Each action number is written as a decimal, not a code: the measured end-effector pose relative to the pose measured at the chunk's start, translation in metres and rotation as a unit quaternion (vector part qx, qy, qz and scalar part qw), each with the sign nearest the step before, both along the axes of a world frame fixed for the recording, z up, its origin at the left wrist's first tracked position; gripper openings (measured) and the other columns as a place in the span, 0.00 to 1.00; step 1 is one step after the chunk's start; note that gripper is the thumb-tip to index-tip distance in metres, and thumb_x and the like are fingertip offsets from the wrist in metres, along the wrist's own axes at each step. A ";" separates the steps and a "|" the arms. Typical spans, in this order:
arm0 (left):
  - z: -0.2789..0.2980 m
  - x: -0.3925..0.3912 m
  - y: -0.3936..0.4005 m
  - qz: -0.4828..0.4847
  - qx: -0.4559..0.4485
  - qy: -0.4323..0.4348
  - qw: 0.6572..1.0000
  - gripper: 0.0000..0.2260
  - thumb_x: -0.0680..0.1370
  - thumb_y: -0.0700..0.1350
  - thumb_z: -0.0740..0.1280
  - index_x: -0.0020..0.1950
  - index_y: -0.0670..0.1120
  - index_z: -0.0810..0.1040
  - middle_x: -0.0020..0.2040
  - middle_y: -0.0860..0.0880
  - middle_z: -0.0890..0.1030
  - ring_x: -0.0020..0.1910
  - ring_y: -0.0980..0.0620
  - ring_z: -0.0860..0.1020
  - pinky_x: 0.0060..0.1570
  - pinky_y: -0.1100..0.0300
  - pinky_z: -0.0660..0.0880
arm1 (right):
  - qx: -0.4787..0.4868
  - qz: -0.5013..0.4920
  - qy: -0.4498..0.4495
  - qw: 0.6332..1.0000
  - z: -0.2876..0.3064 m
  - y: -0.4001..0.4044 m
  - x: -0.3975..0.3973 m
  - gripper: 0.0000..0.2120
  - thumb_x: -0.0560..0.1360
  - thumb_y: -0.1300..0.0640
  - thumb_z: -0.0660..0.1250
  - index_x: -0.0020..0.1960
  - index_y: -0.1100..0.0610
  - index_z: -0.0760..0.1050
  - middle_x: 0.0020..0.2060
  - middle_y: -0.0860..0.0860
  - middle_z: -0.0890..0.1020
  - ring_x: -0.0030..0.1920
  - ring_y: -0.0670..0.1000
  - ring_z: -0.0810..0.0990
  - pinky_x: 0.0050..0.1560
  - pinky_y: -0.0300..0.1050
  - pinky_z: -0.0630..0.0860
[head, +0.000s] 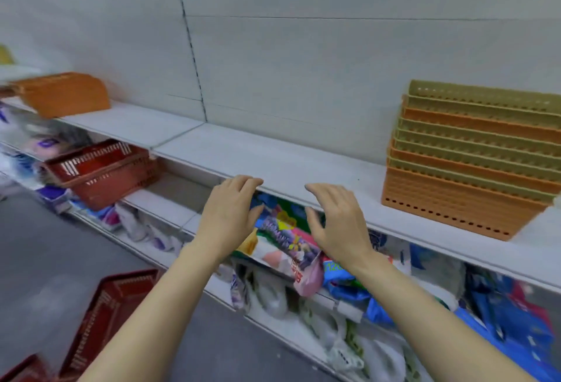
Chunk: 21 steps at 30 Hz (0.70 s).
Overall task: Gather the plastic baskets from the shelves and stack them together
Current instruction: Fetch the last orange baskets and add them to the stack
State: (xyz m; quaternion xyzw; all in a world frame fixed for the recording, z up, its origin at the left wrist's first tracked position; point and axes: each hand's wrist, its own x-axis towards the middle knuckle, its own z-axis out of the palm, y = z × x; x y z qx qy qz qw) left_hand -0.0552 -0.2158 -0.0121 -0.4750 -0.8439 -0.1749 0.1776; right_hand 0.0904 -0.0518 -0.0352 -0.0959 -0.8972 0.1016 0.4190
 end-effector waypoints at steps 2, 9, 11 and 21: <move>-0.005 -0.011 -0.027 0.019 0.003 -0.009 1.000 0.22 0.70 0.44 0.75 0.64 0.43 0.78 0.58 0.44 0.81 0.53 0.38 0.80 0.51 0.45 0.77 | -0.005 0.019 -0.008 1.000 -0.004 -0.024 -0.021 0.16 0.72 0.57 0.64 0.58 0.60 0.78 0.51 0.55 0.82 0.51 0.56 0.78 0.55 0.47 0.70; -0.021 -0.080 -0.128 0.092 0.006 -0.042 0.995 0.24 0.72 0.43 0.74 0.67 0.45 0.76 0.63 0.46 0.79 0.57 0.41 0.79 0.57 0.46 0.76 | -0.013 0.065 -0.030 0.997 -0.016 -0.103 -0.114 0.16 0.72 0.56 0.65 0.58 0.60 0.78 0.50 0.53 0.82 0.51 0.55 0.79 0.55 0.47 0.73; -0.020 -0.105 -0.156 0.109 0.002 -0.041 0.993 0.23 0.73 0.44 0.73 0.68 0.45 0.76 0.62 0.46 0.79 0.59 0.42 0.78 0.57 0.47 0.75 | -0.011 0.067 -0.030 0.997 -0.019 -0.125 -0.143 0.16 0.70 0.58 0.67 0.57 0.60 0.79 0.49 0.53 0.82 0.50 0.55 0.79 0.53 0.49 0.74; -0.007 -0.219 -0.244 0.155 0.036 -0.051 0.986 0.18 0.80 0.48 0.66 0.69 0.45 0.75 0.65 0.48 0.78 0.60 0.44 0.77 0.59 0.46 0.74 | -0.006 0.085 -0.074 0.994 -0.017 -0.197 -0.276 0.17 0.70 0.58 0.67 0.58 0.60 0.78 0.49 0.54 0.82 0.50 0.57 0.80 0.52 0.51 0.76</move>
